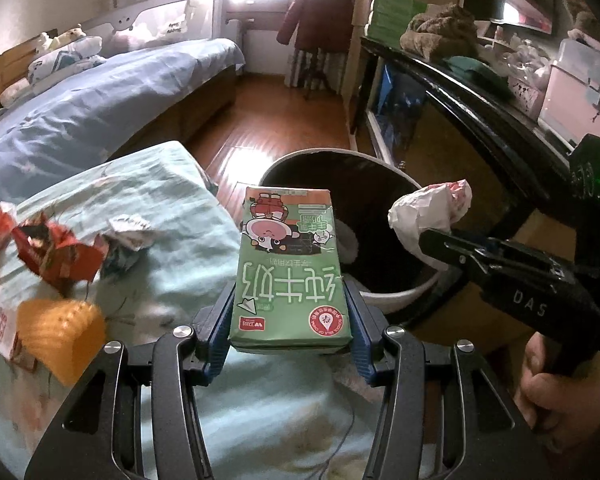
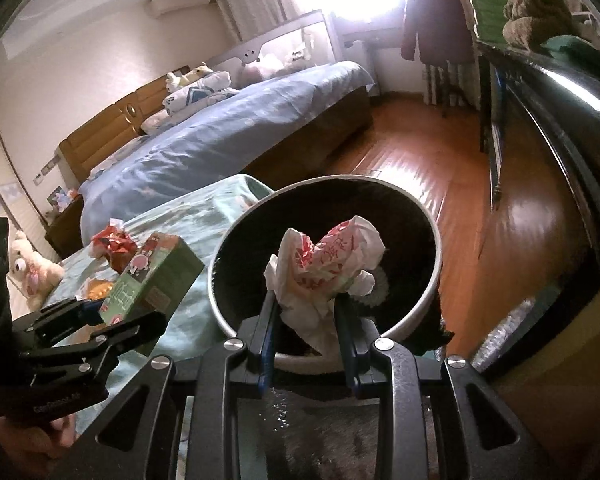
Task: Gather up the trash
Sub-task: 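Carry the carton and plastic bag over the bin and lower them inside, then open both grippers over the bin to release the carton and bag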
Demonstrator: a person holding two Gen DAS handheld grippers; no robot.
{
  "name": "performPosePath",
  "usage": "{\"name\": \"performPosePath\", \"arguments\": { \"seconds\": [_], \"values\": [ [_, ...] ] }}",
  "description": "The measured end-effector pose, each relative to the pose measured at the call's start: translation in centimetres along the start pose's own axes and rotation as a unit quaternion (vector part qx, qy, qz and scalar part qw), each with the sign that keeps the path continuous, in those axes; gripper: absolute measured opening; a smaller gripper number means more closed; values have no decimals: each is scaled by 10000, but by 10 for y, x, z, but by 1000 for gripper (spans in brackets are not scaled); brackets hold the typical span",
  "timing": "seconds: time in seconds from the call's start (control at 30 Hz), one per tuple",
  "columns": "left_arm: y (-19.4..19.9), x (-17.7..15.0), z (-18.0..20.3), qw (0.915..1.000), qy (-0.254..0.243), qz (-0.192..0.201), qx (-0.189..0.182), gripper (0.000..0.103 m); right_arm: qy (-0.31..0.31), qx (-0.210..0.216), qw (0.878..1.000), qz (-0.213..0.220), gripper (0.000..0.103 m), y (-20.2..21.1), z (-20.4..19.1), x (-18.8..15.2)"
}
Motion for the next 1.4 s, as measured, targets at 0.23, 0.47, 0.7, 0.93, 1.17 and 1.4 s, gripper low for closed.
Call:
{"name": "performPosePath", "arguments": {
  "seconds": [0.23, 0.47, 0.7, 0.93, 1.17, 1.4],
  "values": [
    [-15, 16, 9, 9999, -132, -27, -29, 49, -86, -63, 9999, -51, 28, -8, 12, 7],
    [-29, 26, 17, 9997, -207, -87, -58, 49, -175, -102, 9997, -99, 28, -14, 22, 10],
    [-39, 32, 21, 9994, -262, -181, -112, 50, -204, -96, 9997, -128, 33, -19, 24, 14],
    [-35, 32, 16, 9997, -154, -124, -128, 59, -235, -70, 9996, -148, 43, -20, 26, 16],
    [-18, 20, -2, 9999, 133, -22, -90, 59, -259, -69, 9995, -151, 48, -20, 26, 15],
    [-1, 7, -15, 9990, 393, 168, -147, 61, -60, 38, 9999, -73, 58, -13, 2, 8]
  ]
}}
Point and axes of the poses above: each gripper's, at about its wrist camera, not at the fingertips, and y roughly against the way its jaws point, z to its right, x to its top, the point moved 2 cm from there along -y, roughly the way its jaws point, and after that the axes turned 2 degrees about x, right-handed, at the moved point
